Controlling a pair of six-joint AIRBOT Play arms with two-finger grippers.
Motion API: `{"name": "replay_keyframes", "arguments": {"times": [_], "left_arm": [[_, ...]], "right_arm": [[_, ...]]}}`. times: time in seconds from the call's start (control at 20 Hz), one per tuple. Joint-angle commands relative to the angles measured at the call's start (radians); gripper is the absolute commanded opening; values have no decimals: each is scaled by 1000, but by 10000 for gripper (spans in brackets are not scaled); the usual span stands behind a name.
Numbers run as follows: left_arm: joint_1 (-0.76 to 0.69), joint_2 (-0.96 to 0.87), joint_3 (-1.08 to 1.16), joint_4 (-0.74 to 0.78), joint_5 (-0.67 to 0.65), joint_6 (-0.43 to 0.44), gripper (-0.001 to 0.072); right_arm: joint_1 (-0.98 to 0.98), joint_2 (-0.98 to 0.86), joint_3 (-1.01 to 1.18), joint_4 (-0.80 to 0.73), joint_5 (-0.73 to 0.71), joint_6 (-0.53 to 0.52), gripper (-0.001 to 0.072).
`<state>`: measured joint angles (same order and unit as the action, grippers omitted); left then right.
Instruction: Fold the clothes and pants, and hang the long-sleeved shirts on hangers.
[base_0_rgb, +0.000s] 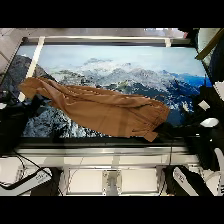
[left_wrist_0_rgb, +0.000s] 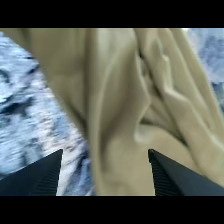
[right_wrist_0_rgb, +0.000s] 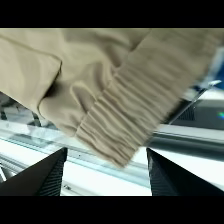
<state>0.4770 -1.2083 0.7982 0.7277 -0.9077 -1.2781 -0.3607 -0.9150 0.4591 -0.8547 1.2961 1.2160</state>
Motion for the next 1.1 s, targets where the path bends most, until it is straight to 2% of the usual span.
{"name": "replay_keyframes", "arguments": {"times": [0.0, 0.15, 0.35, 0.4, 0.45, 0.5, 0.55, 0.6, 0.7, 0.85, 0.95, 1.05], "left_arm": [[-55, -97, -23, -101, 59, 56, 597], [-126, -158, -21, -109, 108, 57, 597], [-230, -193, -21, -109, 227, 56, 593], [-252, -198, -21, -109, 261, 56, 536], [-271, -201, -21, -109, 294, 56, 414], [-286, -202, -21, -109, 324, 56, 254], [-294, -202, -21, -108, 339, 58, 13], [-296, -202, -17, -109, 340, 60, 11], [-288, -188, -6, -100, 320, 60, 11], [-244, -93, -4, -93, 307, 60, 10], [-223, 6, -4, -17, 238, 60, 10], [-235, 101, -16, 80, 119, 49, 10]], "right_arm": [[168, -37, -60, 49, -154, 30, 562], [259, -101, -60, 41, -159, 50, 558], [274, -128, -60, 36, -196, 50, 556], [274, -128, -60, 39, -212, 50, 533], [274, -128, -60, 40, -237, 50, 530], [274, -128, -60, 40, -267, 50, 448], [274, -127, -60, 40, -303, 50, 261], [274, -126, -59, 43, -335, 50, 25], [262, -122, -33, 28, -322, 47, 33], [200, -78, 94, -148, -161, 48, 33], [126, -35, 219, -280, -71, 48, 33], [46, -21, 353, -333, -47, 47, 32]]}}
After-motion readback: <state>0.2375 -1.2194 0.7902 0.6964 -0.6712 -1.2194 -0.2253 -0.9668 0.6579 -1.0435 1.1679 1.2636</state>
